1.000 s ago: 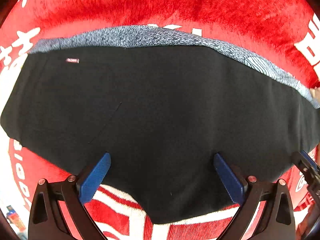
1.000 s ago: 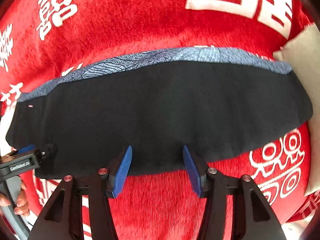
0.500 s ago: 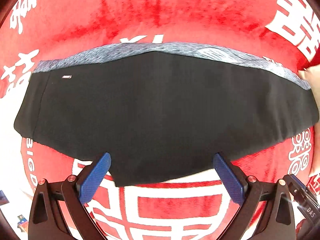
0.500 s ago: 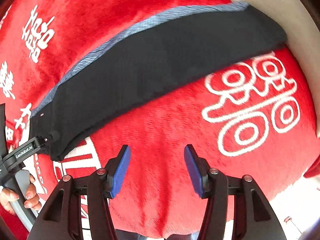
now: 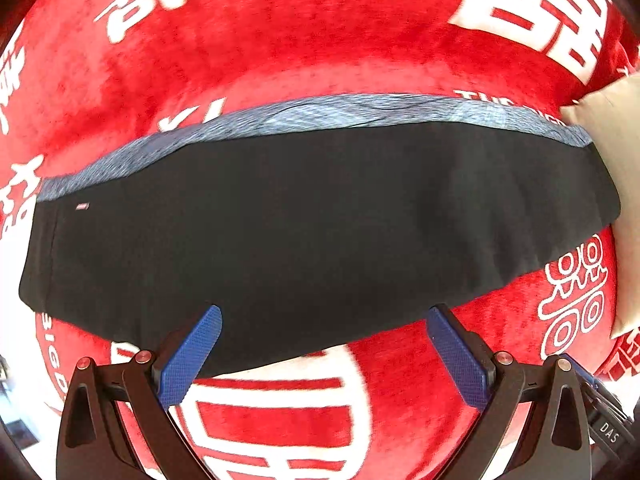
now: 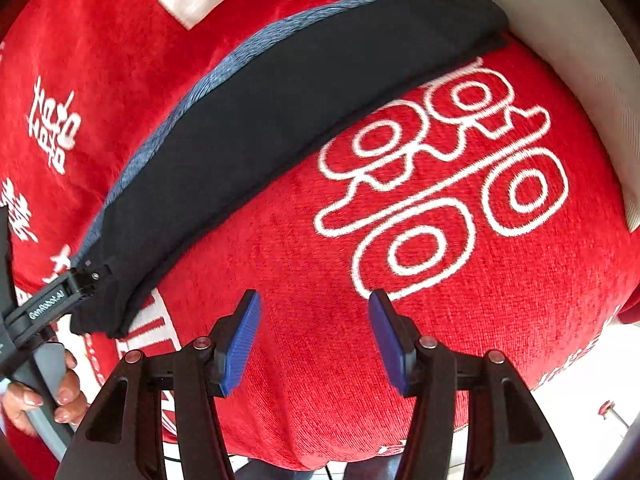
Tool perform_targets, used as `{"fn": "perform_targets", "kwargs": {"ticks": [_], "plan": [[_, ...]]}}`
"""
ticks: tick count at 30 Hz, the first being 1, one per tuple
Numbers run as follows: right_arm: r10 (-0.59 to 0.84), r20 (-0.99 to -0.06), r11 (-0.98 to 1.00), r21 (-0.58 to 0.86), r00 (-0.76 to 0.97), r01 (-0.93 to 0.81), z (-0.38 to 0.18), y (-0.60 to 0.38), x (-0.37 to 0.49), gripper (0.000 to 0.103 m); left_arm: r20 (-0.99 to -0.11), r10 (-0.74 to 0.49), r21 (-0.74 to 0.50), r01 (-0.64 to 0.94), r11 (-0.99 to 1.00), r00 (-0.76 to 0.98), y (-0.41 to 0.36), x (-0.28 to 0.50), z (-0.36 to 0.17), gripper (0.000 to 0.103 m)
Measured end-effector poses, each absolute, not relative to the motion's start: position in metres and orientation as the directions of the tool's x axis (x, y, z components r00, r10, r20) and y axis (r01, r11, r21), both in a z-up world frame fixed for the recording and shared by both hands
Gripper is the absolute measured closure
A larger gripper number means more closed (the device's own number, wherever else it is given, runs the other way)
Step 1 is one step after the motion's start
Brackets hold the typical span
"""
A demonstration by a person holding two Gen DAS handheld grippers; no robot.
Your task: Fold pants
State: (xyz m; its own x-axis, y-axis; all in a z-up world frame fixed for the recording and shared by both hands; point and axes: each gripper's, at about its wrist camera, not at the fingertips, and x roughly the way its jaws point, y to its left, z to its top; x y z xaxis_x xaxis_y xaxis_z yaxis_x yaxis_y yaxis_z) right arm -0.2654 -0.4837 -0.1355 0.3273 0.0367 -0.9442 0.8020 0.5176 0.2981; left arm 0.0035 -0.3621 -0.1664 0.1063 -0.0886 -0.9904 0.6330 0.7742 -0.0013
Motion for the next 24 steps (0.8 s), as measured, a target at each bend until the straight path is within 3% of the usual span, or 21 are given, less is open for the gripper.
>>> {"fn": "perform_targets", "kwargs": {"ticks": [12,19,24], "plan": [[0.061,-0.863,0.367,0.487,0.502,0.793,-0.128,-0.539,-0.316,0.043,-0.985,-0.121,-0.002,0.695,0.719,0.122,-0.418,-0.024,-0.166,0.000],[-0.011,-0.841,0.375,0.497,0.540,0.782,-0.116,-0.577,-0.316,0.043,-0.979,-0.123,0.030,0.705,0.708,0.164,-0.449,-0.021,-0.185,0.000],[-0.059,-0.829,0.448,0.476,0.557,0.757,-0.112,-0.609,-0.267,0.043,-0.987,-0.084,0.034,0.682,0.731,0.140,-0.454,-0.022,-0.209,0.000]]}}
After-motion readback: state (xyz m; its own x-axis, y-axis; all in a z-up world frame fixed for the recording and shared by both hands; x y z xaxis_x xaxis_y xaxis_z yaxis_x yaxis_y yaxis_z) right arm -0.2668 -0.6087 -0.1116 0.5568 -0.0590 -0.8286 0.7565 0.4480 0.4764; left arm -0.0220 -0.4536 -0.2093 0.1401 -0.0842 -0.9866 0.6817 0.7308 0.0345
